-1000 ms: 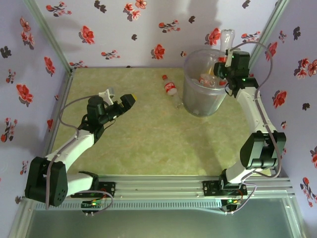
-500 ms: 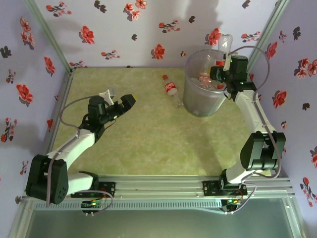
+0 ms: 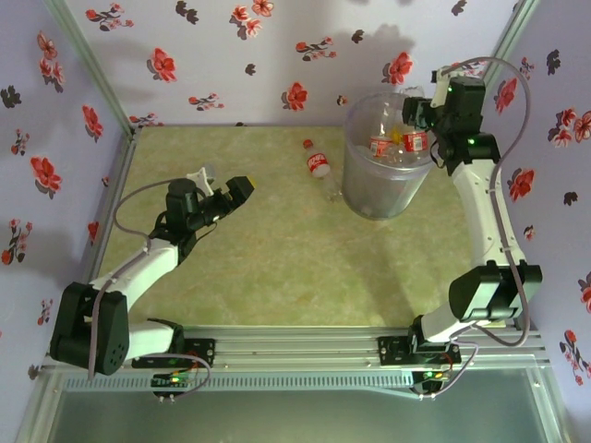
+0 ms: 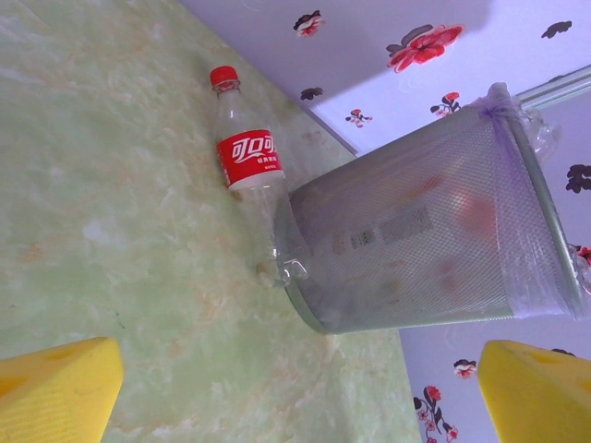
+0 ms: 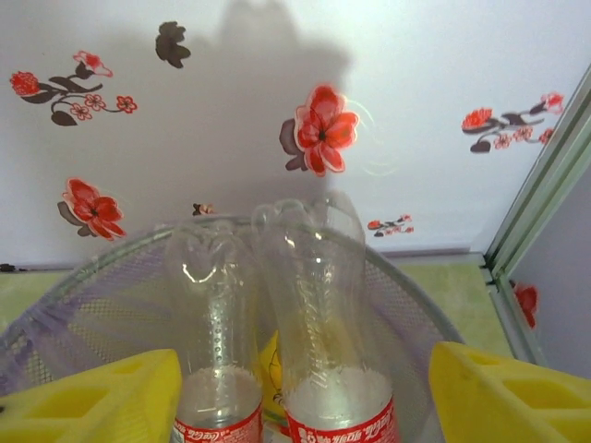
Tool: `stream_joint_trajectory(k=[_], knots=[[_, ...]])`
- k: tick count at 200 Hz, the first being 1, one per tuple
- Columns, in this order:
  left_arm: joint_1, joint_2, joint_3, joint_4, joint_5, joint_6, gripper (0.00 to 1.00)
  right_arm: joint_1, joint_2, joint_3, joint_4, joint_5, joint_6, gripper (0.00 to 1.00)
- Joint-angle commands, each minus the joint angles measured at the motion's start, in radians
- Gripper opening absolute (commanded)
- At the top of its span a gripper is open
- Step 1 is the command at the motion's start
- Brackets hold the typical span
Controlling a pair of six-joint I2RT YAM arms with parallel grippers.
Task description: Put the plastic bottles in the bin
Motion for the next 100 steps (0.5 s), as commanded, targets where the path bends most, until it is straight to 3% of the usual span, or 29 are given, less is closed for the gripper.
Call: stream_joint_trajectory(k=[1,18,43,63,100], knots=[[0.009,0.0,-0.012,0.036,-0.004,0.012,0.99,-0.003,0.049,0.024,-0.042,0.015,0.004,0.67],[0.01,-0.001,-0.007,0.018,-0.014,0.015,0.99,0.0,0.056,0.02,-0.041,0.003,0.02,0.63],[-0.008,0.023,0.079,-0.161,-0.119,0.058,1.0,0.023,0.029,0.014,-0.046,-0.006,0.042,0.62],[-0.022,0.069,0.144,-0.252,-0.172,0.074,1.0,0.095,0.0,0.037,-0.08,0.033,0.022,0.62],[-0.023,0.144,0.142,-0.211,-0.187,-0.007,1.0,0.269,-0.021,0.104,-0.169,0.121,0.005,0.62]])
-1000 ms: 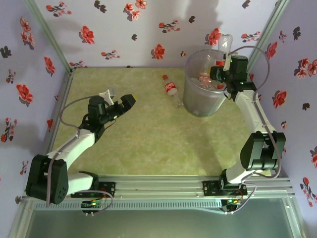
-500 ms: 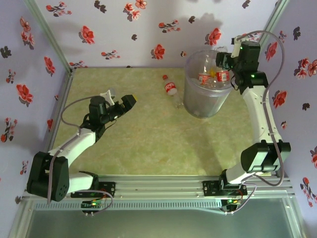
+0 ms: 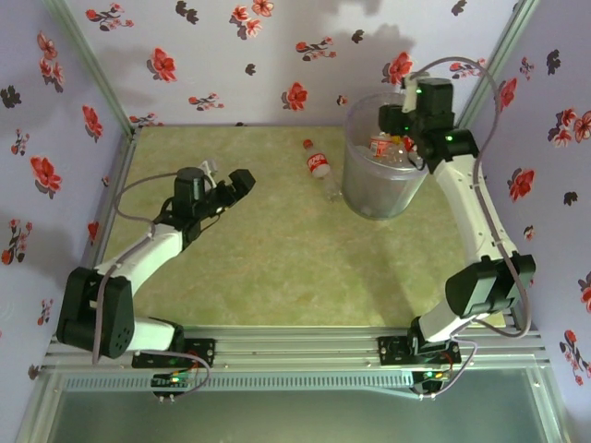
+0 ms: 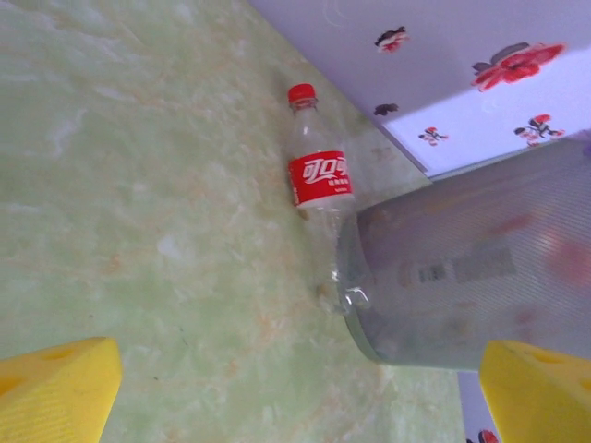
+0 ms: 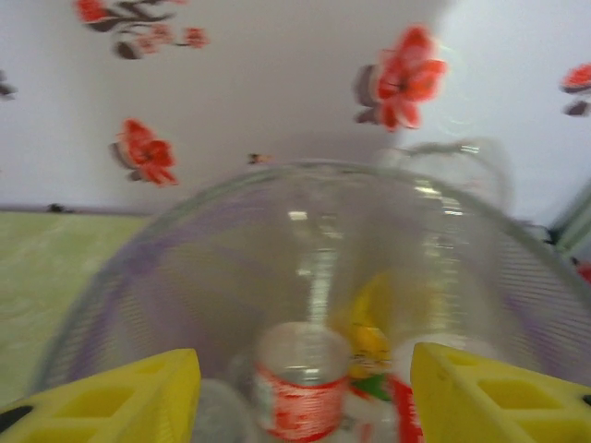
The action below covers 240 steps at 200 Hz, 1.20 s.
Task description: Put the plastic bottles in the bin
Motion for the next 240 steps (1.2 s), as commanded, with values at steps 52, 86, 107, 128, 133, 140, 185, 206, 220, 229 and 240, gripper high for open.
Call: stream_joint_trajectory(k=[52,86,107,128,133,140,185,206,220,229,240], knots=[[-0.004,0.037,-0.062,0.02,-0.045,-0.068,1.0,0.346,0.067,0.125,-0.139,0.218,-0.034,0.61],[0.005,-0.019,-0.078,-0.023,-0.045,-0.045,1.0,0.437,0.231,0.185,-0.177,0.334,-0.043,0.62],[0.011,-0.063,-0.085,-0.056,-0.046,-0.024,1.0,0.467,0.331,0.227,-0.181,0.404,-0.044,0.63],[0.016,-0.098,-0.097,-0.075,-0.046,-0.019,1.0,0.472,0.435,0.271,-0.174,0.471,-0.048,0.67],[0.015,-0.102,-0.103,-0.076,-0.045,-0.021,1.0,0.472,0.459,0.281,-0.169,0.485,-0.049,0.68],[0.016,-0.112,-0.109,-0.076,-0.046,-0.021,1.0,0.472,0.494,0.295,-0.167,0.501,-0.049,0.69],[0.02,-0.146,-0.135,-0.082,-0.045,-0.024,1.0,0.437,0.68,0.404,-0.168,0.506,-0.037,0.77],[0.021,-0.161,-0.141,-0.093,-0.048,-0.02,1.0,0.423,0.728,0.432,-0.159,0.489,-0.032,0.81],[0.025,-0.169,-0.143,-0.103,-0.054,-0.021,1.0,0.413,0.756,0.451,-0.156,0.479,-0.028,0.83],[0.024,-0.174,-0.148,-0.107,-0.058,-0.023,1.0,0.405,0.775,0.46,-0.153,0.464,-0.025,0.83],[0.026,-0.177,-0.151,-0.106,-0.06,-0.025,1.0,0.397,0.798,0.474,-0.155,0.452,-0.022,0.84]])
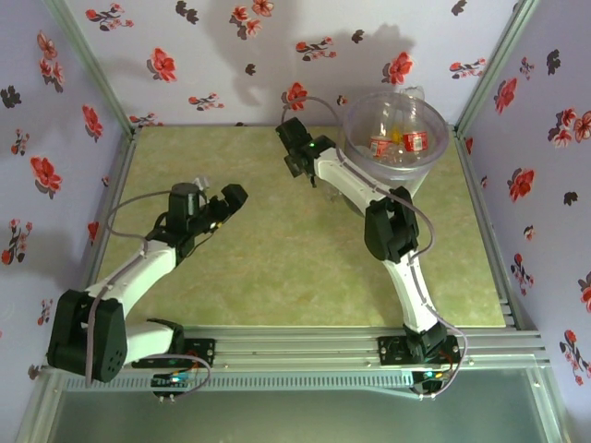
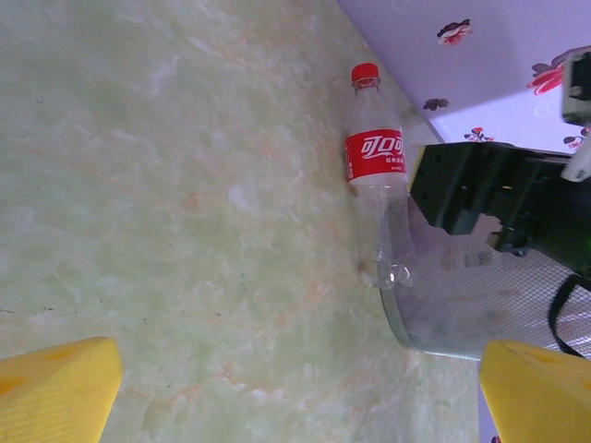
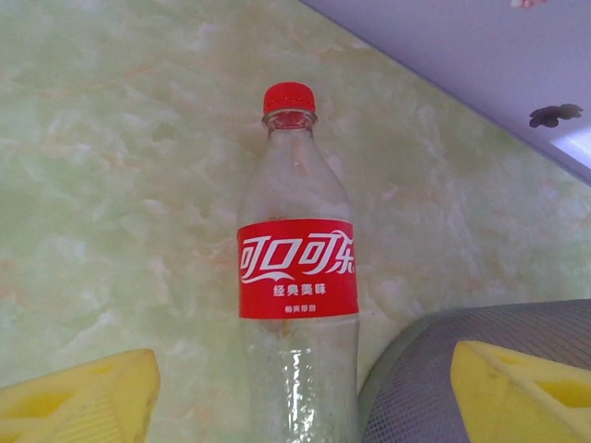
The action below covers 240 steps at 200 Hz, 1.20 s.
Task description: Put the plastic bottles in the bin
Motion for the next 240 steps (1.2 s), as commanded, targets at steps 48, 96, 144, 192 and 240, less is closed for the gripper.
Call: stream_joint_trajectory(k=[48,96,144,192,240], knots=[[0.011,-0.041,-0.025,-0.032,-0.022,0.019,1.0,-0.041,0.135,0.112,0.001,-0.053,0.033,0.85],[0.012,-0.043,-0.026,-0.032,-0.023,0.017,1.0,-0.047,0.214,0.15,-0.007,-0.08,0.046,0.85],[0.014,-0.054,-0.035,-0.031,-0.027,0.017,1.0,-0.048,0.257,0.156,0.016,-0.089,0.064,0.76],[0.018,-0.067,-0.033,-0.032,-0.024,0.019,1.0,-0.045,0.252,0.14,0.038,-0.109,0.077,0.56],[0.02,-0.09,-0.027,-0.051,-0.026,0.025,1.0,-0.033,0.121,0.083,0.096,-0.145,0.065,0.48]])
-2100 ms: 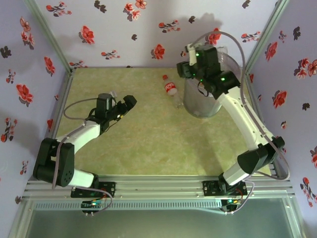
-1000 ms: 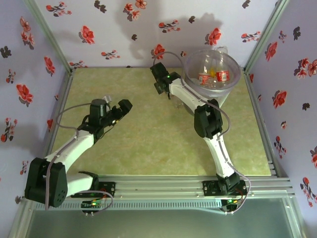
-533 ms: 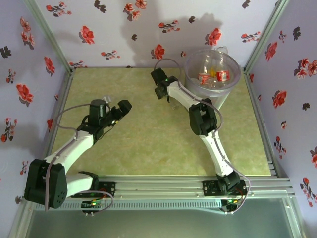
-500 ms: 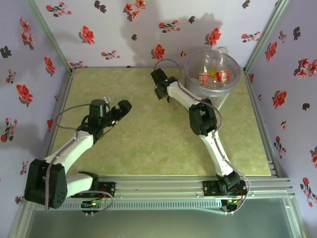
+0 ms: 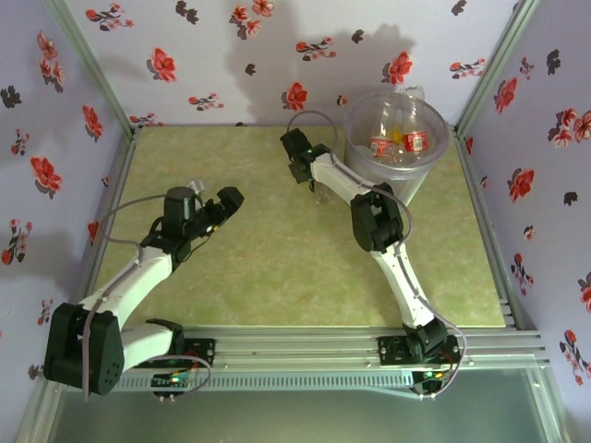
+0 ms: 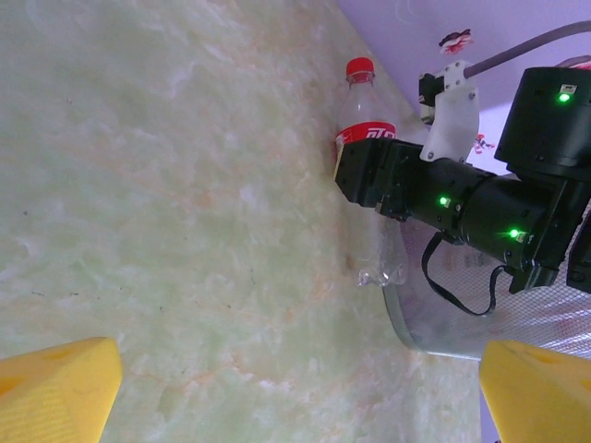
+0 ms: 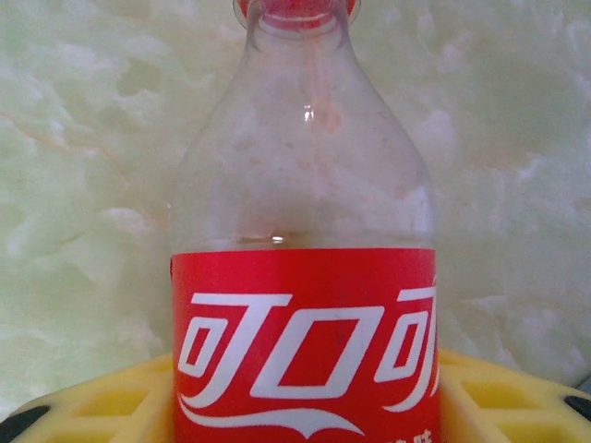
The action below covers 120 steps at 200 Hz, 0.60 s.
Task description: Put the plastic bottles in the bin
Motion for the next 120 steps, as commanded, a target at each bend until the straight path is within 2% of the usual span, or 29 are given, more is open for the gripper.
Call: stream_joint_trajectory(k=[1,21,62,120], knots=[[0.009,-0.022,0.003,-0.018,-0.015,0.024,1.0,0.012,-0.108,-0.022,0.046,-0.039,0.011,0.48],[0.009,-0.019,0.001,-0.013,-0.015,0.02,1.0,0.023,-0.195,-0.068,0.082,-0.046,-0.003,0.47],[0.009,-0.021,0.0,-0.013,-0.015,0.022,1.0,0.033,-0.432,-0.179,0.153,-0.149,0.003,0.46],[0.009,0.005,0.007,0.007,-0.016,0.02,1.0,0.029,-0.769,-0.293,0.246,-0.16,-0.048,0.46]])
